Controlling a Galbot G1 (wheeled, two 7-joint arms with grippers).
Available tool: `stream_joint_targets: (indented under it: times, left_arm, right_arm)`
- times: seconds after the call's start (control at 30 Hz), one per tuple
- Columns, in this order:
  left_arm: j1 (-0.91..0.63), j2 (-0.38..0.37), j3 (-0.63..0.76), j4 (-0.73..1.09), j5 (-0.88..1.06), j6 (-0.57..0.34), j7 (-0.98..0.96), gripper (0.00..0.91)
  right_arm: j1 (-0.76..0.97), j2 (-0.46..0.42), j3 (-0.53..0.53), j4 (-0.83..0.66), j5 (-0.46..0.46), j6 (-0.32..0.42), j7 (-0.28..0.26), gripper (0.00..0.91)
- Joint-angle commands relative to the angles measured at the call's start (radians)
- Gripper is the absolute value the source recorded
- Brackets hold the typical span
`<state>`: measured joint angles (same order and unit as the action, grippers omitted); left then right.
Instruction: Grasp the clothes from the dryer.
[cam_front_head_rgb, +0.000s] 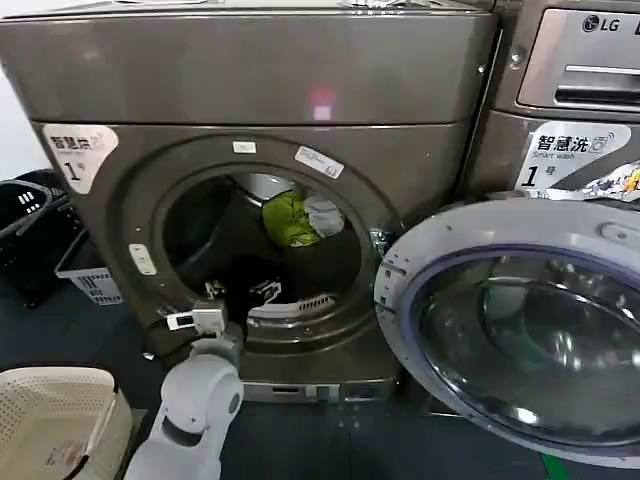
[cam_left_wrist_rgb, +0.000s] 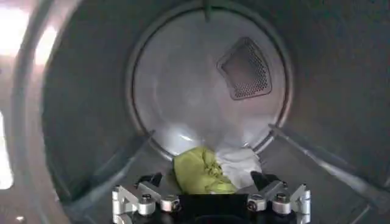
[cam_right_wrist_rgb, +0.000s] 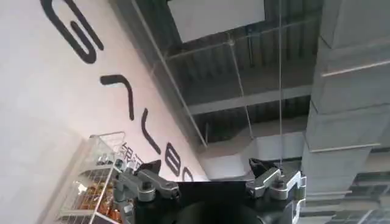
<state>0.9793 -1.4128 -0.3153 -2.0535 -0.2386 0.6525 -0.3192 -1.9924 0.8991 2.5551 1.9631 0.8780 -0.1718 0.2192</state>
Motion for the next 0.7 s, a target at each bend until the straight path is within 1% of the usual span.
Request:
stream_joint_targets:
  times: [0.03,0.17,0.37,0.7]
  left_arm:
    - [-0.014,0.000,0.002,0.020,0.003,-0.004,0.001,0.907]
    - [-0.065,0.004,0.011,0.075,0.004,-0.014,0.001,0.907]
    - [-0.216,0.009,0.049,0.255,0.001,-0.040,-0.002,0.907]
    - [-0.406,-0.042,0.103,0.552,0.028,-0.117,-0.010,0.907]
  right_arm:
    - [0.000,0.000,0.001,0.001,0.000,-0.001,-0.001,0.907]
    - [-0.001,-0.005,0.002,0.001,0.001,-0.001,-0.002,0.907]
    - [-0.001,-0.007,0.004,0.003,0.005,0.000,-0.003,0.907]
    - [-0.002,-0.010,0.013,-0.004,0.007,0.002,-0.008,0.907]
